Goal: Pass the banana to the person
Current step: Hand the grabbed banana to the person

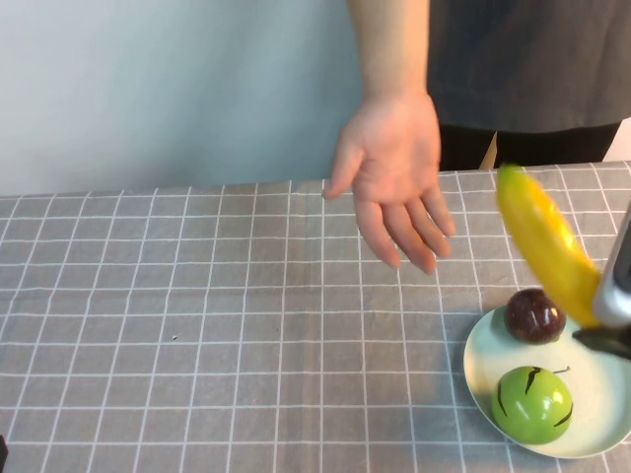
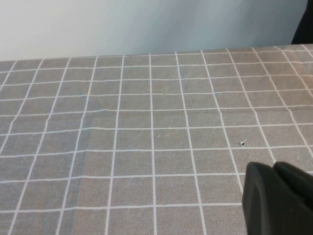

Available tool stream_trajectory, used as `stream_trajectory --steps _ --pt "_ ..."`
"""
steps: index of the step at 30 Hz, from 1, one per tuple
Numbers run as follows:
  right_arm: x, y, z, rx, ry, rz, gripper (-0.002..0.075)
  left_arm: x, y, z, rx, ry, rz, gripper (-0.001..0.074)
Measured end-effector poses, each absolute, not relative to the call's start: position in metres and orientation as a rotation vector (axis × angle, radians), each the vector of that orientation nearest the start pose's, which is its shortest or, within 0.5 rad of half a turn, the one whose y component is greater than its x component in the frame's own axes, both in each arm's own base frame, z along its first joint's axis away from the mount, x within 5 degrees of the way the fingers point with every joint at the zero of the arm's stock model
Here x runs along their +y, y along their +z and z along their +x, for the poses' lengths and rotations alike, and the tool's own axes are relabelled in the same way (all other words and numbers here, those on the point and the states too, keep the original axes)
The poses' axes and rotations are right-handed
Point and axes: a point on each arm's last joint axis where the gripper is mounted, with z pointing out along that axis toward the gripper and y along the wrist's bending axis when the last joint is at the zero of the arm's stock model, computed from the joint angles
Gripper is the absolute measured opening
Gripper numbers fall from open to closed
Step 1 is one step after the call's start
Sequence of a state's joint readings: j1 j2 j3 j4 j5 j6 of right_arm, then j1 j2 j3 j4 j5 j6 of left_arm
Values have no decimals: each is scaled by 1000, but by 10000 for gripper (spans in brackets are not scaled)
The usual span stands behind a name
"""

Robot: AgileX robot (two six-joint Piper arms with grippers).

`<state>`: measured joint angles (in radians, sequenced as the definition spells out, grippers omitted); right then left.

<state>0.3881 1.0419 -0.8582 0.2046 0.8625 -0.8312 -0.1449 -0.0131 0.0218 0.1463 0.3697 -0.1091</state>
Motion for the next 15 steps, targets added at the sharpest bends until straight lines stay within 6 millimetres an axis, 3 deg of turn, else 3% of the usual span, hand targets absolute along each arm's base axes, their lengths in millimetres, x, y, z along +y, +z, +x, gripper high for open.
stream_trajectory --steps 6,11,15 --pt "88 361 190 2090 11 -1224 277 -3 174 53 1854 -33 123 -4" --pt "113 393 212 2015 -89 -1450 277 -3 174 53 1854 -33 123 -4" --pt "154 400 232 1917 -143 -1665 277 -3 174 53 1854 -33 123 -4"
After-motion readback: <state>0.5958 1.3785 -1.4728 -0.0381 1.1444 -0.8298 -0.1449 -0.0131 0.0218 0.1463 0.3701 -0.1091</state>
